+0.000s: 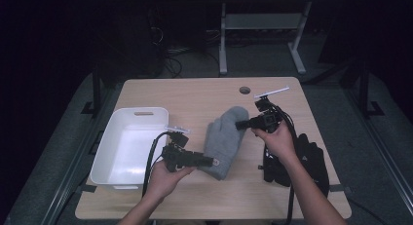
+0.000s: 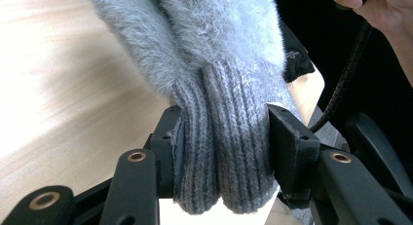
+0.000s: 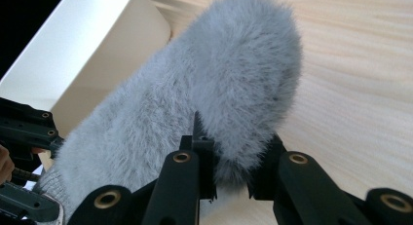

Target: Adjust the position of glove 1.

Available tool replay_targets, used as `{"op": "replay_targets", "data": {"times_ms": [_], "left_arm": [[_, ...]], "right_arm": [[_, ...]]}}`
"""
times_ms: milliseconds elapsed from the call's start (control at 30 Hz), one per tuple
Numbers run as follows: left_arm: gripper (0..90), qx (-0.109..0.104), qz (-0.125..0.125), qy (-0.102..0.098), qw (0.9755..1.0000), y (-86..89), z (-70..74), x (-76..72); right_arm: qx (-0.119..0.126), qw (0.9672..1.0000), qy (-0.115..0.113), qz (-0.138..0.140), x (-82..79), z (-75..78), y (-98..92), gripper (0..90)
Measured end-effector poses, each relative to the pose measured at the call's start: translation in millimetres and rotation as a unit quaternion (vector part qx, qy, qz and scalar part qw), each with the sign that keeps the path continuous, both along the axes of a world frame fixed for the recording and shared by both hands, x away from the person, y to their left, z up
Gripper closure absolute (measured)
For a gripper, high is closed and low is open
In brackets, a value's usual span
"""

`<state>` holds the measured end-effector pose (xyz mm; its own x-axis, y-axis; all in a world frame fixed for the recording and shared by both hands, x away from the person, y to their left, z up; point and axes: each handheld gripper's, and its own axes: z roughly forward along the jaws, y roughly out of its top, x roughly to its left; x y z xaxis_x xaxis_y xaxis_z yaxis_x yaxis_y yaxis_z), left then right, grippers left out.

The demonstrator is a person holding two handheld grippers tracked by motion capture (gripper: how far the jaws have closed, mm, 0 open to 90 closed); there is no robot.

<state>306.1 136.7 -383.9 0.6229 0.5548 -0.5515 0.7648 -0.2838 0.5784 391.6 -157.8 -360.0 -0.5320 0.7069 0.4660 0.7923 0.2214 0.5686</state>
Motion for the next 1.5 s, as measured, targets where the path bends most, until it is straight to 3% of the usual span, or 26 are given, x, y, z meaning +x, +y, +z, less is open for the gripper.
{"op": "replay_targets", "data": {"times_ms": [700,1500], "left_arm": [[52.5,-0.011,0.007,-0.019,0.9997,21.0,27.4,1.0],[52.4,-0.022,0.033,-0.041,0.9984,69.0,55.5,0.2]], "right_arm": [[0.014,0.9997,-0.013,0.011,5.0,33.1,15.5,76.9],[0.027,0.9982,-0.032,0.044,18.6,68.8,60.9,76.8]]}}
